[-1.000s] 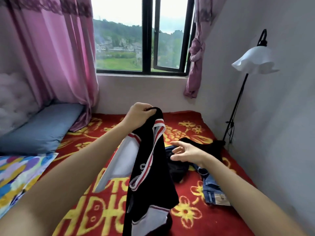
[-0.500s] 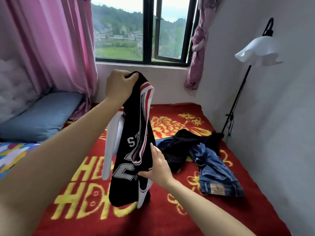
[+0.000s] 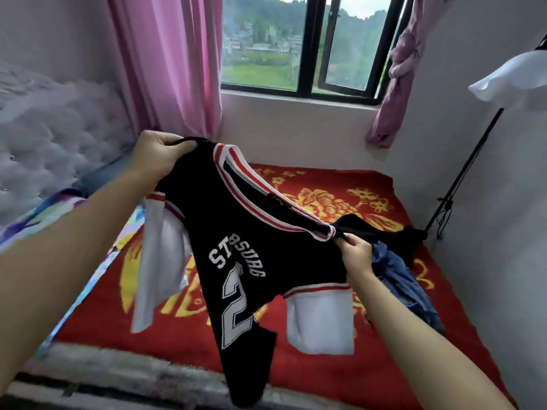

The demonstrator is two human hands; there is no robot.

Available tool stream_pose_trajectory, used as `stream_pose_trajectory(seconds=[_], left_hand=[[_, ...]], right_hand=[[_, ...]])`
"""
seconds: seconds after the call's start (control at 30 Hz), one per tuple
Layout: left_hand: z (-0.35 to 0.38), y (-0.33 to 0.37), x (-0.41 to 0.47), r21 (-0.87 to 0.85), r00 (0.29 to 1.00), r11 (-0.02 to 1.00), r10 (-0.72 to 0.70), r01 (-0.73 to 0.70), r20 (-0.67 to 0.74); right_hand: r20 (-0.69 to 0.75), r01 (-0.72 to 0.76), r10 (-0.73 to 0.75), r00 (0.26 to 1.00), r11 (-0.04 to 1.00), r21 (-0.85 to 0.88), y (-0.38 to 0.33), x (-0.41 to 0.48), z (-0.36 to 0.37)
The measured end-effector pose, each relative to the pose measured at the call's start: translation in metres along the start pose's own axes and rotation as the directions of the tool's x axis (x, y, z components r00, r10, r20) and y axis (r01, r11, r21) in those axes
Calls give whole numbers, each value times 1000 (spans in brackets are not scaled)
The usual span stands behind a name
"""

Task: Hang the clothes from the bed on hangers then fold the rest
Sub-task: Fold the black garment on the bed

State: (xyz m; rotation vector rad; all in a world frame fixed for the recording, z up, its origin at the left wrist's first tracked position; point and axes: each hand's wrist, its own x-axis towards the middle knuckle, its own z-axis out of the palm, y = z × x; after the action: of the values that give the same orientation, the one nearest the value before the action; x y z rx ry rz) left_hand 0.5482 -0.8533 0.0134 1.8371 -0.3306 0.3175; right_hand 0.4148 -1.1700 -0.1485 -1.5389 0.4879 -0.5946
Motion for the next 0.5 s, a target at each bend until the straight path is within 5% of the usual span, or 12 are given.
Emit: stream_pose_trajectory(seconds=[0.17, 0.33, 0.5], left_hand=[[-52, -37, -16, -10, 982, 994, -101, 104, 158], [-81, -85, -7, 26, 983, 995, -97, 94, 156], [-75, -174, 45, 249, 987, 969, -52, 12, 154]], right_hand=[[27, 188, -186, 982, 979, -82, -53, 8, -8], [151, 396, -366, 918, 847, -355, -67, 16, 6], [156, 296, -252, 955, 788, -540, -23, 70, 80]])
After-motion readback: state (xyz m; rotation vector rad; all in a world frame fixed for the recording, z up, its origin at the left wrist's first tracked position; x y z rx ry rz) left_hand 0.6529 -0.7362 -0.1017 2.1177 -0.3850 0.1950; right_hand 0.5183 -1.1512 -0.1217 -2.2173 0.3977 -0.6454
